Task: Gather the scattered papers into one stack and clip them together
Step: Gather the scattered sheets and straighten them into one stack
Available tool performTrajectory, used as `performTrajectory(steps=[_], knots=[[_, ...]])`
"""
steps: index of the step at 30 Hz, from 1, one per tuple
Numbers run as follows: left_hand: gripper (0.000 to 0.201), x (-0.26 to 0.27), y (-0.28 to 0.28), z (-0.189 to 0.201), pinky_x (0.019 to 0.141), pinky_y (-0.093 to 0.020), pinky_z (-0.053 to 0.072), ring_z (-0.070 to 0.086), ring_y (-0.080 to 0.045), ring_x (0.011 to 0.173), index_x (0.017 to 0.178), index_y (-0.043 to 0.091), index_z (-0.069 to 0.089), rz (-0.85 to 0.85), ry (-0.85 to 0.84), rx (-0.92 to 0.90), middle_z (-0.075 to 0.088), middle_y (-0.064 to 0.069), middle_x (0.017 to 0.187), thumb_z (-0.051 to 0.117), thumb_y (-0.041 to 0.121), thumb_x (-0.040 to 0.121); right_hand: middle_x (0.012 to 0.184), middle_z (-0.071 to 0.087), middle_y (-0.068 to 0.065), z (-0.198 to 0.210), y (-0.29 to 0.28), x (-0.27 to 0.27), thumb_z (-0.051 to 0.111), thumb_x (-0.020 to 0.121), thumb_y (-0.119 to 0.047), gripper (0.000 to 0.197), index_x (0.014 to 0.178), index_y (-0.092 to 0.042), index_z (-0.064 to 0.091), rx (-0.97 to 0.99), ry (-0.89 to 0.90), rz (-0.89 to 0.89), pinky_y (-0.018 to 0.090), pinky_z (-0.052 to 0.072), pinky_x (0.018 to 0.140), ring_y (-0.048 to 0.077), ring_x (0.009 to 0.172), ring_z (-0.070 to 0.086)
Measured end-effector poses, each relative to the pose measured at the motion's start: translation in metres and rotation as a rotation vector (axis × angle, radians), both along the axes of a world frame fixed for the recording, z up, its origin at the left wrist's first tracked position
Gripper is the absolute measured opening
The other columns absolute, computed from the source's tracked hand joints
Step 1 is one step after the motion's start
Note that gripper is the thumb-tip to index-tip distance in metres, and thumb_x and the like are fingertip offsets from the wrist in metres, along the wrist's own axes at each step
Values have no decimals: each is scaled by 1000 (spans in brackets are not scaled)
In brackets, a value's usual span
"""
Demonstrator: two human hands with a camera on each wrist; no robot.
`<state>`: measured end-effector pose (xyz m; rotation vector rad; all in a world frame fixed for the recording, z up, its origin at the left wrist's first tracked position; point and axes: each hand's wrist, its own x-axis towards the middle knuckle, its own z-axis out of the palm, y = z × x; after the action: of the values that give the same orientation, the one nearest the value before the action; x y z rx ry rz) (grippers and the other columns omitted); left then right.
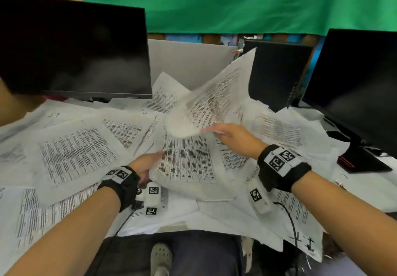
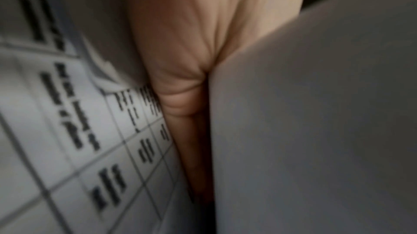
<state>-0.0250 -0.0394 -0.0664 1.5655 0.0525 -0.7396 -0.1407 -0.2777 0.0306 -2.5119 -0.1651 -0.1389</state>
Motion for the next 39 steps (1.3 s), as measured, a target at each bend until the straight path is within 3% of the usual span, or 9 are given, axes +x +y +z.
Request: performTrajectory(steps=[3,6,10,17,25,29,33,37,39], knots=[[61,2,0,-3,81,-40,50,59,-32,109,130,11,53,29,24,-158,65,-12,117,26,55,98,144,51,-8,-31,6,-5,43,103,-13,36,125,-32,64,-79,293,96,32,34,115,11,132,46],[66,1,-2,-3,80,-42,49,61,-32,107,122,19,58,4,82,-330,66,-13,115,20,65,94,150,43,-8,-46,10,-10,45,103,-19,35,130,-33,61,-186,459,154,24,20,116,11,139,37],[39,2,-1,-11,96,-49,48,63,-34,109,127,6,56,-81,-7,-190,64,-19,122,55,27,95,157,28,-12,-35,1,-8,60,93,-38,55,145,-39,41,18,708,222,39,17,118,11,142,26],[43,3,1,-19,93,-47,49,61,-33,109,131,7,48,-94,-135,-131,61,-17,125,54,-5,90,145,45,19,-51,-80,53,65,90,-27,64,143,-1,39,397,173,-935,36,41,104,37,129,47],[41,-1,0,-20,89,-45,51,62,-34,107,125,12,52,-45,-150,-174,65,-15,118,51,-9,89,76,58,5,-52,-89,95,62,90,-13,30,118,-5,59,451,324,-750,22,50,46,13,50,64],[34,5,0,-26,98,-52,47,63,-31,110,129,12,52,-10,-150,-167,64,-13,123,50,6,96,98,67,21,6,-63,94,45,97,-6,26,116,9,55,108,-160,-837,30,45,74,33,93,65],[30,9,-3,-33,96,-55,47,64,-32,107,125,17,54,78,-190,-80,66,-10,120,44,9,99,127,59,18,52,-61,70,44,98,-9,30,123,6,52,418,-645,-940,8,34,75,27,118,56],[23,2,-7,-27,95,-54,48,62,-33,107,121,13,52,100,-247,-34,65,-11,117,44,14,99,88,71,2,37,-45,48,58,83,2,22,105,0,62,938,-237,-660,34,57,88,14,78,70],[27,-4,-9,-20,97,-53,47,60,-33,109,126,14,49,102,-265,-29,62,-12,120,42,14,101,84,64,7,23,-17,26,51,91,11,12,97,1,55,1055,13,-510,21,58,72,6,61,65]])
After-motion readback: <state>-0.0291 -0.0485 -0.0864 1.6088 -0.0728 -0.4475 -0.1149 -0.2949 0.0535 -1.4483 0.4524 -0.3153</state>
